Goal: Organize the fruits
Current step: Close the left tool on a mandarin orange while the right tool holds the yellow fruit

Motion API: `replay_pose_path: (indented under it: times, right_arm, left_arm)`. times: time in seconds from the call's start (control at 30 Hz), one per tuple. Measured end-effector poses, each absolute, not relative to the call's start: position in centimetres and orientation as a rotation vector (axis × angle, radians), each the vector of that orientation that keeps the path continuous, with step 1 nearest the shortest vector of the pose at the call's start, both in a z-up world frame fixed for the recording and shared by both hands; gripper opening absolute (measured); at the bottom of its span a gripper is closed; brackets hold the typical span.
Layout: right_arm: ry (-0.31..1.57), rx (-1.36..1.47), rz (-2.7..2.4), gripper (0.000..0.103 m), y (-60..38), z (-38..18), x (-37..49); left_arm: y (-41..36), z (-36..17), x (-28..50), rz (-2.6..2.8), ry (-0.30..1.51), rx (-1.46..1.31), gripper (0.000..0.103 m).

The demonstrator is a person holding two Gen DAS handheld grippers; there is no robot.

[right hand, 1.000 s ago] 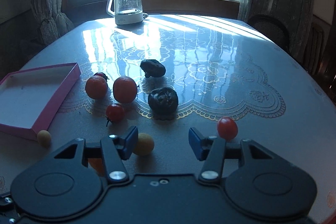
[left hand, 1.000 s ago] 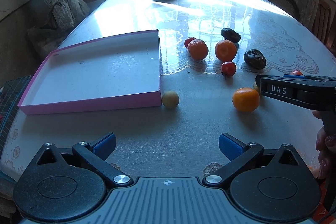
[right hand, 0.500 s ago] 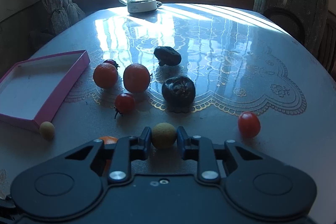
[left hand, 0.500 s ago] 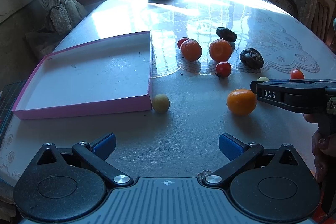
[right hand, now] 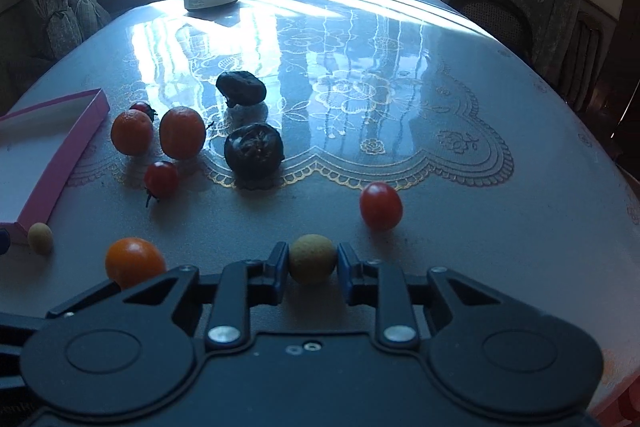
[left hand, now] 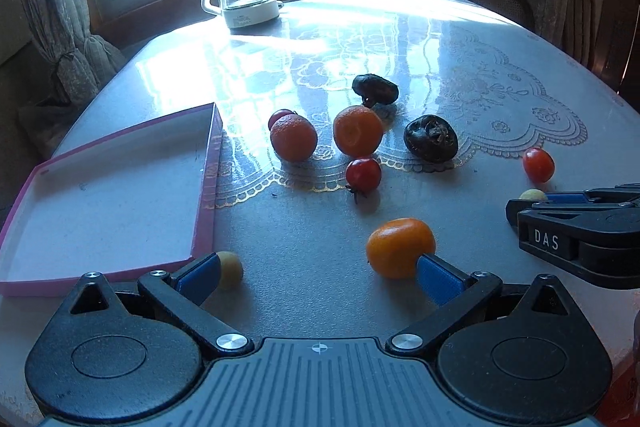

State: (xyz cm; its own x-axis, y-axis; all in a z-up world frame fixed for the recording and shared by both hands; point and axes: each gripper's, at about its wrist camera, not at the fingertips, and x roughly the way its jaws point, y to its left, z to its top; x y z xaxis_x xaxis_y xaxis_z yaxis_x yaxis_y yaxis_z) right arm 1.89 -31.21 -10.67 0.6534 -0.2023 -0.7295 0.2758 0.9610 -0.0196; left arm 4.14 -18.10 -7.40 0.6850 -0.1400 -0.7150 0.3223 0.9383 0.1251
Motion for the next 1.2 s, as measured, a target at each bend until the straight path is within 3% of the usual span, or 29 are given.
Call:
replay_pose_path:
  times: [0.5, 0.6, 0.77, 0.93, 1.2]
  right_arm:
    - [0.805, 0.112, -0.351, 0.025, -32.4, -10.0, 0.8]
    - [0.805, 0.116, -0.358, 0.025, -32.6, -9.8, 0.8]
    - [0.800, 0.114, -0.361, 0.025, -32.5, -9.7, 0.7]
    - [0.796, 0.126, -0.360, 0.025, -32.4, -9.7, 0.5]
    - [0.785, 0.156, -0.358, 0.025, -32.4, -9.9, -0.1]
  left_arm:
    - [-21.2, -9.0, 6.2, -0.350, 0.761, 0.260, 0.103]
    - [-21.1, -9.1, 6.3, -0.407, 0.762, 0.200, 0.076]
    - [-21.3, -9.3, 6.4, -0.426, 0.759, 0.187, 0.071]
    - [-20.7, -9.3, 6.0, -0.435, 0.741, 0.161, 0.049]
    - [-18.7, -9.9, 5.0, -0.476, 0.691, 0.100, 0.041]
